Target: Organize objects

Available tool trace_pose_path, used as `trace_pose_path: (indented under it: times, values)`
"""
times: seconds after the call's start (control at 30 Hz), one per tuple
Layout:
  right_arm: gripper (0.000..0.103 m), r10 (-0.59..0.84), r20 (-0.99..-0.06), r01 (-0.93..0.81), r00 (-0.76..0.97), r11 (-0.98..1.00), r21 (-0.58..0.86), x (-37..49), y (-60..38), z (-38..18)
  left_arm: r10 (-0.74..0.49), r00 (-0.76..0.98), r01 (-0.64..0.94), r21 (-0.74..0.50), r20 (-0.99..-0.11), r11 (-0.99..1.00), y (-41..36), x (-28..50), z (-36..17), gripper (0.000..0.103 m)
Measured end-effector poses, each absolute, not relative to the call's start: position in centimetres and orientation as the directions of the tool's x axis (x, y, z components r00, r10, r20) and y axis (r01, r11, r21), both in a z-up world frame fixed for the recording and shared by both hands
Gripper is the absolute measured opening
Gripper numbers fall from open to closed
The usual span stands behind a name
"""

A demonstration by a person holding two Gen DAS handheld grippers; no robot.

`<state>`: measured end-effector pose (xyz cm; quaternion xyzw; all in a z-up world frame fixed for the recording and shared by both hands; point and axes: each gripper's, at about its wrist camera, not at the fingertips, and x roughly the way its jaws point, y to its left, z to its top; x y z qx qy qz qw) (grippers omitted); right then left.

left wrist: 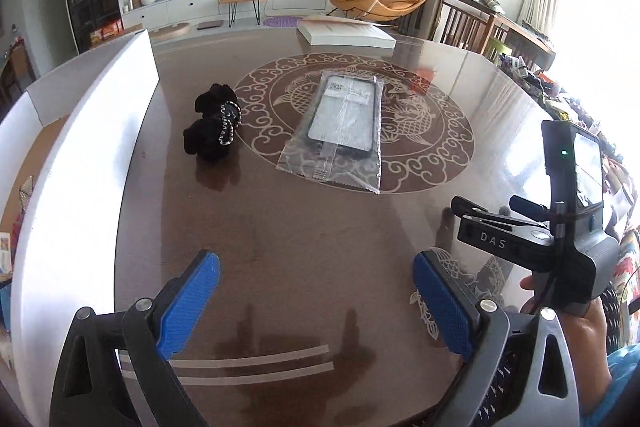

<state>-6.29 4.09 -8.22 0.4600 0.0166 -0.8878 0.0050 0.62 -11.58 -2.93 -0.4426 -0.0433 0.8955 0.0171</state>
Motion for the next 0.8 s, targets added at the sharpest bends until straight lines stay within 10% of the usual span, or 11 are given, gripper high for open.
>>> trace_pose_path:
  times: [0.8]
  values:
    - [0.103, -0.015, -0.818, 0.042, -0.575, -0.999, -0.012, -6.0, 3.7, -8.6, -0.071, -0.554, 0.105, 0.015, -0.829, -0.994, -13.4, -3.0, -8.5, 0.098]
